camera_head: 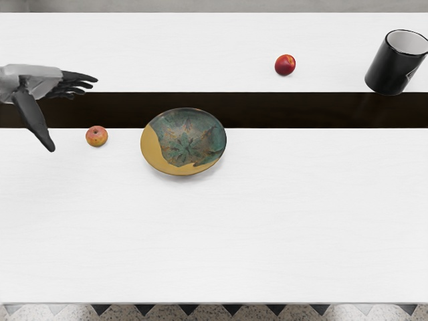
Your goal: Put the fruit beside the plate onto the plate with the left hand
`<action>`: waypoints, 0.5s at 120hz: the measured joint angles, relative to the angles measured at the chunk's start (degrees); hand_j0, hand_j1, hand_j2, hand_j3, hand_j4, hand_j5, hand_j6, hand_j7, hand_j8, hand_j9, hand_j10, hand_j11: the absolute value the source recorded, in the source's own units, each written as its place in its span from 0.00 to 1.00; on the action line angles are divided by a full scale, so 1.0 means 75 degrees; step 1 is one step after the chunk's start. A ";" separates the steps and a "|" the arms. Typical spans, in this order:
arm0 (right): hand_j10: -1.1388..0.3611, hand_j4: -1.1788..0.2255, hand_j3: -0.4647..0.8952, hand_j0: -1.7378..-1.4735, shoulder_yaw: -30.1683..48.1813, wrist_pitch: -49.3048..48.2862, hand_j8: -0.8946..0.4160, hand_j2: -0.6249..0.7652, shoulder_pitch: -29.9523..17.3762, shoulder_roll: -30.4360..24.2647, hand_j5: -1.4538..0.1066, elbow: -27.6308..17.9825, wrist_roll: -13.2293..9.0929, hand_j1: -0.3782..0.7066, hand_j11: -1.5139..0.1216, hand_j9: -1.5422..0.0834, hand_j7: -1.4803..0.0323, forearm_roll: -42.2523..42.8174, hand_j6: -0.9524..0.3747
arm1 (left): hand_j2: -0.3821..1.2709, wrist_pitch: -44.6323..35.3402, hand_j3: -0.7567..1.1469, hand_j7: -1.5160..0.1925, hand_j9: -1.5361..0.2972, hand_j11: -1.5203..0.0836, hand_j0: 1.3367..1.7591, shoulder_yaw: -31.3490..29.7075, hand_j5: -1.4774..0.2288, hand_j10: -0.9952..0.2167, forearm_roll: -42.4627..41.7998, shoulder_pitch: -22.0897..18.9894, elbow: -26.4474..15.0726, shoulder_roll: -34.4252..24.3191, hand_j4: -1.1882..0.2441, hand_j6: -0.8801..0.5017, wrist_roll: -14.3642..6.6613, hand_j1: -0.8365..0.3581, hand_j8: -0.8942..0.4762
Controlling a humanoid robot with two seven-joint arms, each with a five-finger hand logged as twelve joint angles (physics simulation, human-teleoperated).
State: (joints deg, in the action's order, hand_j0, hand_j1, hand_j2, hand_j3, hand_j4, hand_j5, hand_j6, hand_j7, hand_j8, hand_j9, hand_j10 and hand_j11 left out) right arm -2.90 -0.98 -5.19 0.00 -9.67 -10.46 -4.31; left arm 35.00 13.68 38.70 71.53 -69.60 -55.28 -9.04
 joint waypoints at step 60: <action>0.76 0.84 0.34 0.30 0.0000 0.0011 0.68 0.45 -0.0021 0.0000 0.93 0.0000 0.0000 0.03 0.93 0.95 0.98 0.0000 0.72 | 0.23 -0.0117 0.40 0.87 0.82 0.93 0.76 0.0333 0.85 0.80 0.1095 0.0434 -0.0496 0.1344 0.81 0.62 -0.3295 0.97 0.63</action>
State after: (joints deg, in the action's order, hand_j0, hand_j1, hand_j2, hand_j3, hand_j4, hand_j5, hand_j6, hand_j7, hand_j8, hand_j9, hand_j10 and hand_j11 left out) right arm -2.90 -0.90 -5.35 0.00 -9.67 -10.46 -4.31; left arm 34.12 16.18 46.91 74.79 -73.32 -45.21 -33.76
